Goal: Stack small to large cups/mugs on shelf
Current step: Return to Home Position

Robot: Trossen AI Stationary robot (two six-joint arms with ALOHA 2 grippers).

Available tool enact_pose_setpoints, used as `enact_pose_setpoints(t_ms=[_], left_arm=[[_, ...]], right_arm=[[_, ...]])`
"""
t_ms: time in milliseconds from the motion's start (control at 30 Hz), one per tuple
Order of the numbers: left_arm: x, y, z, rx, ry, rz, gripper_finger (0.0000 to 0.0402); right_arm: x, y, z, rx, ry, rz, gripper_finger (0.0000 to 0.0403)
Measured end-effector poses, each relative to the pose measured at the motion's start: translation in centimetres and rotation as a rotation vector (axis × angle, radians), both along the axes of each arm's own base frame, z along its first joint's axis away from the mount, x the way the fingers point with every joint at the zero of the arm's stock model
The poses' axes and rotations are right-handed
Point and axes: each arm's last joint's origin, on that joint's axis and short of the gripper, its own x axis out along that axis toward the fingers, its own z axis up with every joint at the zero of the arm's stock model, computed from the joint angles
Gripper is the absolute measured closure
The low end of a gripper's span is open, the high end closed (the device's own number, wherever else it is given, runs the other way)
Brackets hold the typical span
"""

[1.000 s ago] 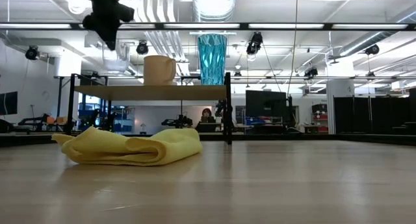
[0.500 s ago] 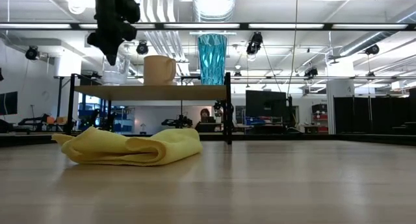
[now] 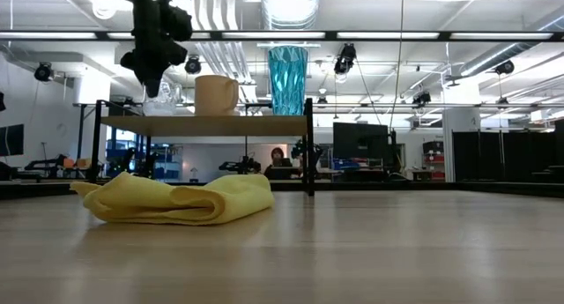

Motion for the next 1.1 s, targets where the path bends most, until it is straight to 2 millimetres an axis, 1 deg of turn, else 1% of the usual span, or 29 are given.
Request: enact_pose_setpoints(t_ms=[133,267,367,500,633,733,800,867,967,1033,1100], left_arm=[[-0.1,-0.1,0.6,0.034,-0.004,0.003,0.0315],[-0.2,-0.2,1.7,0.068,-0.021,0.005,0.031],[-0.4,-0.5,3.2,0.111,-0.05,0.005,0.031],[-0.6,-1.6,6.0,0.166,-0.116,-0.004,0.031],[-1.5,-3.7,9.4,0.222,-0.209,-0.025,0.031],[-2.6,-5.6,11.9,0.295,-0.291,0.024,0.031],[-3.5,-6.9,13.2,0.334,-0.351,0.074,0.031],[-4.5,-8.4,14.0,0.366,-0.398,0.106,0.031],[-6.1,-10.7,14.8,0.411,-0.441,0.113,0.031],[-7.0,-12.1,15.0,0.432,-0.462,0.116,0.031],[-7.9,-13.5,15.0,0.449,-0.48,0.115,0.031]], right_arm=[[0.0,0.0,0.0,-0.003,0.0,0.004,0.0394],[0.0,0.0,0.0,-0.017,-0.001,-0.004,0.0394],[0.0,0.0,0.0,-0.018,-0.001,-0.003,0.0394],[0.0,0.0,0.0,-0.019,-0.001,0.0,0.0394],[-0.1,-0.1,0.0,-0.019,-0.002,-0.002,0.0394],[0.0,0.0,0.0,-0.019,-0.001,0.0,0.0394],[0.0,0.0,0.0,-0.018,0.0,-0.003,0.0394],[0.0,0.0,0.0,-0.018,0.0,-0.002,0.0394],[0.2,-0.1,0.1,-0.03,-0.024,0.015,0.0394],[0.7,-0.3,0.9,-0.018,-0.125,0.01,0.0394],[0.6,-0.2,2.0,-0.005,-0.232,0.061,0.0394]])
